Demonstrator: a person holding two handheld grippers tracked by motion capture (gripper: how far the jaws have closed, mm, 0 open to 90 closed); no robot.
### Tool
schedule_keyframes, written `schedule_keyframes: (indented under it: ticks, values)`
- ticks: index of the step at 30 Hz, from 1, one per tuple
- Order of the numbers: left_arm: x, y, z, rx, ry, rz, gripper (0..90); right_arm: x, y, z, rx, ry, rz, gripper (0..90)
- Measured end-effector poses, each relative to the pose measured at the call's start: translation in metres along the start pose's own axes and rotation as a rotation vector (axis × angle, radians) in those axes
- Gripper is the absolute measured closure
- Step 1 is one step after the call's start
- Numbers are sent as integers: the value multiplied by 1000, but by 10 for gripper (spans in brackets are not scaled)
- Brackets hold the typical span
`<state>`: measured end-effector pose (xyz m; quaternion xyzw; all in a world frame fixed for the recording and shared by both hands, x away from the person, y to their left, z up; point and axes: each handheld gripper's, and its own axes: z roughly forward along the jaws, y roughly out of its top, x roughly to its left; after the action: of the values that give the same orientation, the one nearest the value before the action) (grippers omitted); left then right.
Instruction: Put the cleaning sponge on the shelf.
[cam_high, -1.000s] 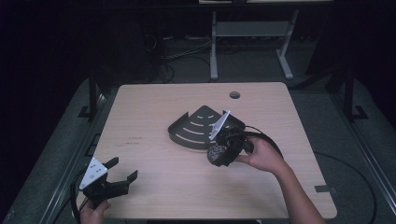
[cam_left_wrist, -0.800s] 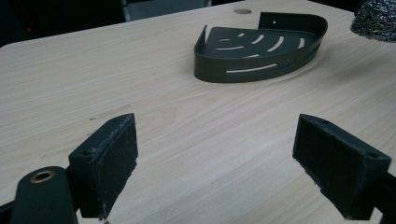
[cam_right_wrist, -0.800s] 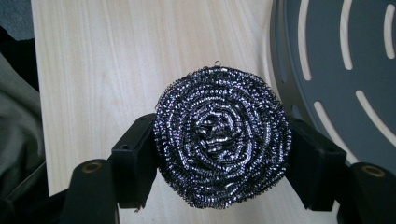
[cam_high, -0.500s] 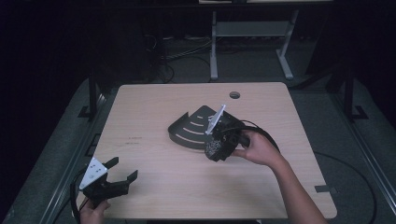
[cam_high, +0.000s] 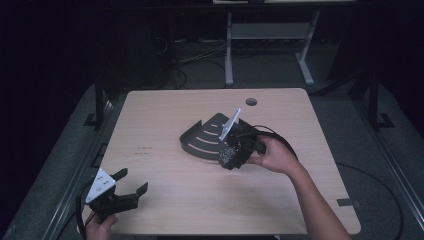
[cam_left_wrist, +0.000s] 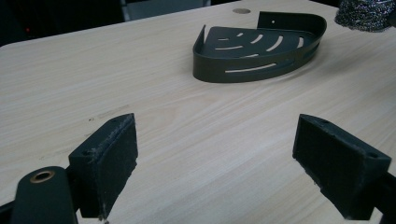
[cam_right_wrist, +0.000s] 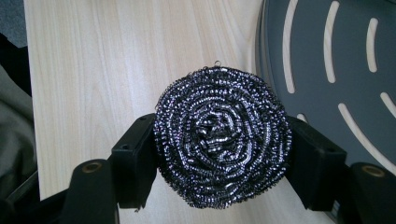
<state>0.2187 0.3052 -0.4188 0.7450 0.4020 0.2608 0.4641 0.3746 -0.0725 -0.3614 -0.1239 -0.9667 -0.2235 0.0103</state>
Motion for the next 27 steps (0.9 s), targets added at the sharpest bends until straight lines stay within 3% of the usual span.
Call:
schedule_keyframes:
  ticks: [27]
  values:
    - [-1,1,0,-5,-3,-1,132,-25,14,-9,-9,3,26,321]
